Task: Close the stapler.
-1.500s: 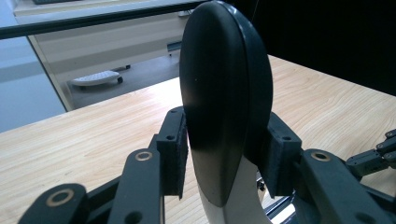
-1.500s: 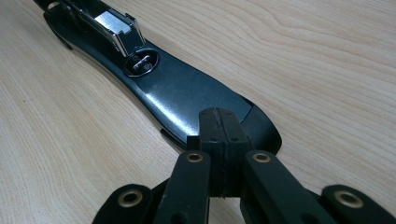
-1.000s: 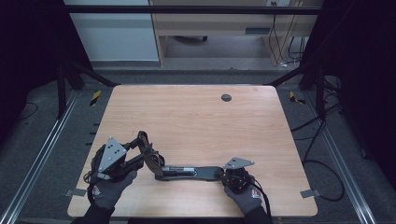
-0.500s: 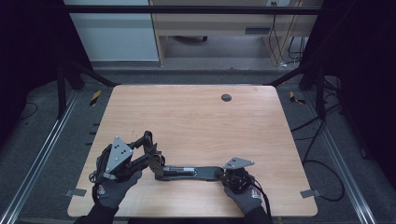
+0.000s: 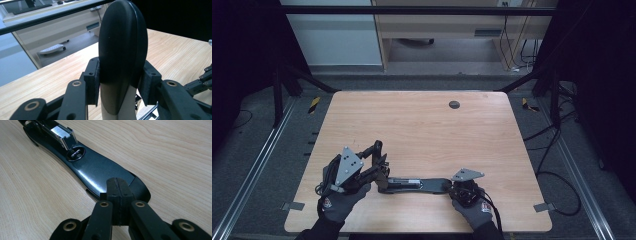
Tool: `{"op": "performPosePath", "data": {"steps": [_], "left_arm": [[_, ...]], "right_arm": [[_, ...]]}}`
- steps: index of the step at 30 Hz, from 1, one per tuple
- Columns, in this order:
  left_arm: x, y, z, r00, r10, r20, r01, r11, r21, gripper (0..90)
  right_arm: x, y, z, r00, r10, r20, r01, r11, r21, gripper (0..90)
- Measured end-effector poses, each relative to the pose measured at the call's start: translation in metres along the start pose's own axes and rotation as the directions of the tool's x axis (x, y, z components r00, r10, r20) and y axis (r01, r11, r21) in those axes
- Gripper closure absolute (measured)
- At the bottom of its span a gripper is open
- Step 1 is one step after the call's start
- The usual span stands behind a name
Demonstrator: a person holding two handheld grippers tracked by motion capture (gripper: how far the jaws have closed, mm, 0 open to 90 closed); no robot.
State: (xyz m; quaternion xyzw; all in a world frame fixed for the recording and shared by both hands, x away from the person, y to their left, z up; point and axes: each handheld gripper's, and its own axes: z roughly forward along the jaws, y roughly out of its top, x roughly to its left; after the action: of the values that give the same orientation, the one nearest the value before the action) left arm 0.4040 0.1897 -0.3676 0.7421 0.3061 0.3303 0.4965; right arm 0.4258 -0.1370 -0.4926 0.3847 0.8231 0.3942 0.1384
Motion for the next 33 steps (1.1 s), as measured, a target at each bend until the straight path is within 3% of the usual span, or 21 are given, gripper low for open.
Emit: {"op": "performPosePath", "data": {"steps": [21, 33], "left_arm": [[-0.011, 0.003, 0.007, 0.9995, 0.032, 0.004, -0.032, 0.9995, 0.001, 56.5], [-0.023, 0.005, 0.016, 0.9967, 0.079, 0.018, -0.079, 0.9969, 0.001, 55.3]], "right_arm": [[0.001, 0.000, 0.000, 0.9999, 0.014, -0.003, -0.014, 1.000, 0.001, 90.0], [0.002, 0.000, 0.000, 0.9999, 0.014, -0.004, -0.014, 1.000, 0.001, 90.0]]}}
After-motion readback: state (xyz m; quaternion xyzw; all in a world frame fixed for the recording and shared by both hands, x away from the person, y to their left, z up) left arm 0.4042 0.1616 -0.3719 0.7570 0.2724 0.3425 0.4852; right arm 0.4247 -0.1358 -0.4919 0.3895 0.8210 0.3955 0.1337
